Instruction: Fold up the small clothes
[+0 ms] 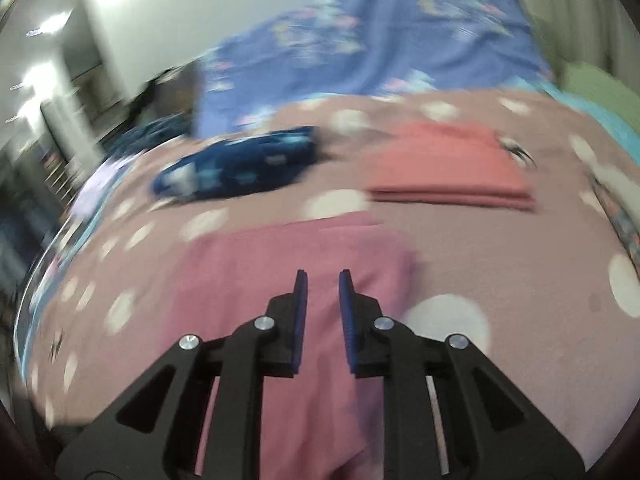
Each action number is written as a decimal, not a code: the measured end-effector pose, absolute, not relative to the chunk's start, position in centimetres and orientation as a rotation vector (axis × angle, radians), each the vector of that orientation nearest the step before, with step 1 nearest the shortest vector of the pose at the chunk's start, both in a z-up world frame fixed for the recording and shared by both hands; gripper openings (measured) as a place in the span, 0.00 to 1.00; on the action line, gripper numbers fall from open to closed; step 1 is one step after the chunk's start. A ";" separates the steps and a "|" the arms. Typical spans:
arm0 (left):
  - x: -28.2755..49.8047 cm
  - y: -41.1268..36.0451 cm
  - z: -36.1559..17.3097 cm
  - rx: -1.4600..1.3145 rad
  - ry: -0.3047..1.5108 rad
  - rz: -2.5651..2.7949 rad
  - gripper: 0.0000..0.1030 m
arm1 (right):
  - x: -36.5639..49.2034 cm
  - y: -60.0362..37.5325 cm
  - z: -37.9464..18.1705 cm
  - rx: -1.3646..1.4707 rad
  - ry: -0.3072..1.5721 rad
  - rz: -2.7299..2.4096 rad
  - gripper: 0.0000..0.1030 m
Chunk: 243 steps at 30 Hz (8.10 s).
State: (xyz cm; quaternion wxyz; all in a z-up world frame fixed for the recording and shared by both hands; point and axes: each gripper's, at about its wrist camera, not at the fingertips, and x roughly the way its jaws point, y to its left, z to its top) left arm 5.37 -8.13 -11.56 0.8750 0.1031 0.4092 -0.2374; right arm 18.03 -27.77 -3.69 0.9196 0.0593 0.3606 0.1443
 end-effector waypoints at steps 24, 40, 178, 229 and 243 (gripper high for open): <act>19.4 -5.5 -10.7 0.026 0.836 -0.310 0.07 | 19.1 -28.7 -10.4 0.051 0.811 0.235 0.09; 16.7 -4.6 -10.4 -0.078 0.897 -0.415 0.59 | 15.8 -33.4 -9.0 0.272 0.896 0.305 0.42; 5.7 -16.6 7.3 0.184 0.360 -0.461 0.99 | -2.2 -35.5 5.3 0.055 0.371 -0.313 0.98; 0.2 -11.2 4.5 0.149 0.503 -0.321 0.99 | -5.6 -30.7 3.7 0.053 0.441 -0.278 0.98; 0.1 -11.3 4.1 0.157 0.511 -0.321 0.99 | -5.7 -30.9 3.6 0.057 0.440 -0.283 0.98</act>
